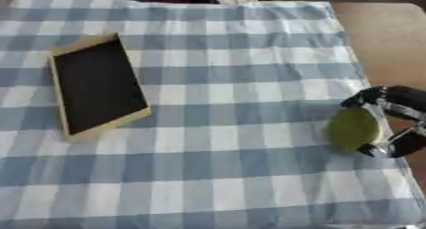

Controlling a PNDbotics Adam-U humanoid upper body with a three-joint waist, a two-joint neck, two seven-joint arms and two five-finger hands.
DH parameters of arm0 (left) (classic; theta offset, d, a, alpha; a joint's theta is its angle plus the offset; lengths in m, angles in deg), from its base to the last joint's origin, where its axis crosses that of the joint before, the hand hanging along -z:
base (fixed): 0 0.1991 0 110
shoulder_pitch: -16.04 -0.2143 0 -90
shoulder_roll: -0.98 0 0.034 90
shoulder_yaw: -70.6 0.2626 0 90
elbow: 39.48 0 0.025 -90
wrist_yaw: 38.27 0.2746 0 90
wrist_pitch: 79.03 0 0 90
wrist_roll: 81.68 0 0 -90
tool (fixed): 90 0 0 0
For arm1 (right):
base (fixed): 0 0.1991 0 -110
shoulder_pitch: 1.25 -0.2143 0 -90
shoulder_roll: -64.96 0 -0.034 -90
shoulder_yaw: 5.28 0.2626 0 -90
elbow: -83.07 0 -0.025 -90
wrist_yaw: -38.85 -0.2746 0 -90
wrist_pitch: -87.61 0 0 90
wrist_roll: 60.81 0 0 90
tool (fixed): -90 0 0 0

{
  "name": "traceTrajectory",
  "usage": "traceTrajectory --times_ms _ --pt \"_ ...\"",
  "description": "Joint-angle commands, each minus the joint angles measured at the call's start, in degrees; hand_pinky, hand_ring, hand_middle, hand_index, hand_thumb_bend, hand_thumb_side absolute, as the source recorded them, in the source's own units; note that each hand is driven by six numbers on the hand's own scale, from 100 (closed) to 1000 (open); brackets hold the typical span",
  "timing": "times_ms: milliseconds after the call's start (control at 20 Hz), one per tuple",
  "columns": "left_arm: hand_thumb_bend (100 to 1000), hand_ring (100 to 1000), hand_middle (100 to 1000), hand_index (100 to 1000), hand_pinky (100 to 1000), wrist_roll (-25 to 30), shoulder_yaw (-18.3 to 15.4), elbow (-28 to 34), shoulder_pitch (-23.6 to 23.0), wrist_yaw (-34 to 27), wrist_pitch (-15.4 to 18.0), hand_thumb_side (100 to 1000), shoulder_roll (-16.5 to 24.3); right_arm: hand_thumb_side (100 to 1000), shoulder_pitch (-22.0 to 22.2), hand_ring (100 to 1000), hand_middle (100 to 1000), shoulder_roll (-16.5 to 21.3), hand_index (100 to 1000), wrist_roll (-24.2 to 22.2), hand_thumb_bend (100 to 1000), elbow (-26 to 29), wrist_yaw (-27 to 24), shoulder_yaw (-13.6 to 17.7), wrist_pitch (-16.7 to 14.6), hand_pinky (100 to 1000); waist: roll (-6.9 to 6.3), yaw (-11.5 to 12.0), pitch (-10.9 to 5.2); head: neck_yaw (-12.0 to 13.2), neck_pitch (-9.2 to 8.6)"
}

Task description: Pick up objects on the table and place them in the box.

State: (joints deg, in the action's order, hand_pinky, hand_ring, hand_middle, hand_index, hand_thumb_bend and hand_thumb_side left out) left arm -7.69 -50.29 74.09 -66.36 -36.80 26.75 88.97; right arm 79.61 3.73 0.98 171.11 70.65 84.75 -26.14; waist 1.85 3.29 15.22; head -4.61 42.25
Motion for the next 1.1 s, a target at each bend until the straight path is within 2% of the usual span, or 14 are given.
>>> traceTrajectory --times_ms 50,200,400,500,800,950,1100 --pt "100 514 736 844 667 0.20 -0.14 1.02 0.30 -0.23 0.05 506 0.73 100 -0.71 784 679 0.93 830 0.23 410 -0.29 0.69 0.31 -0.34 828 -0.15 0.12 -0.59 -0.11 -0.47" --pt "100 514 736 844 667 0.18 -0.18 1.02 0.30 -0.24 0.06 507 0.70 100 -0.75 744 601 0.71 703 1.93 324 -0.20 -0.74 0.39 -0.40 808 -0.15 0.12 -0.58 -0.06 -0.40" --pt "100 514 736 844 667 0.15 -0.23 1.02 0.32 -0.22 0.03 506 0.72 100 -0.37 682 547 0.60 647 5.23 190 1.13 -3.87 0.90 -0.68 775 -0.08 -0.03 -0.64 0.08 -0.41" --pt "100 514 736 844 667 0.11 -0.27 1.02 0.31 -0.19 -0.01 507 0.73 100 -0.02 667 539 0.66 640 6.26 153 1.97 -5.62 1.33 -0.75 769 -0.03 -0.09 -0.69 0.20 -0.46" --pt "100 514 736 844 667 0.00 -0.39 1.02 0.27 -0.09 -0.09 508 0.79 100 0.26 634 521 1.23 621 7.13 107 5.92 -10.28 3.85 -0.72 757 0.20 -0.34 -0.86 0.47 -0.33" --pt "100 515 736 844 667 0.02 -0.35 1.02 0.29 -0.09 -0.11 507 0.83 100 -1.36 629 521 2.11 620 7.47 104 9.28 -12.04 4.69 -0.75 753 0.27 -0.23 -0.98 0.44 -0.30" --pt "100 515 736 844 668 0.06 -0.22 1.02 0.39 -0.16 -0.09 506 0.89 100 -4.56 618 520 3.09 620 7.50 103 12.64 -13.76 4.26 -0.67 745 0.35 0.08 -1.11 0.14 -0.22"
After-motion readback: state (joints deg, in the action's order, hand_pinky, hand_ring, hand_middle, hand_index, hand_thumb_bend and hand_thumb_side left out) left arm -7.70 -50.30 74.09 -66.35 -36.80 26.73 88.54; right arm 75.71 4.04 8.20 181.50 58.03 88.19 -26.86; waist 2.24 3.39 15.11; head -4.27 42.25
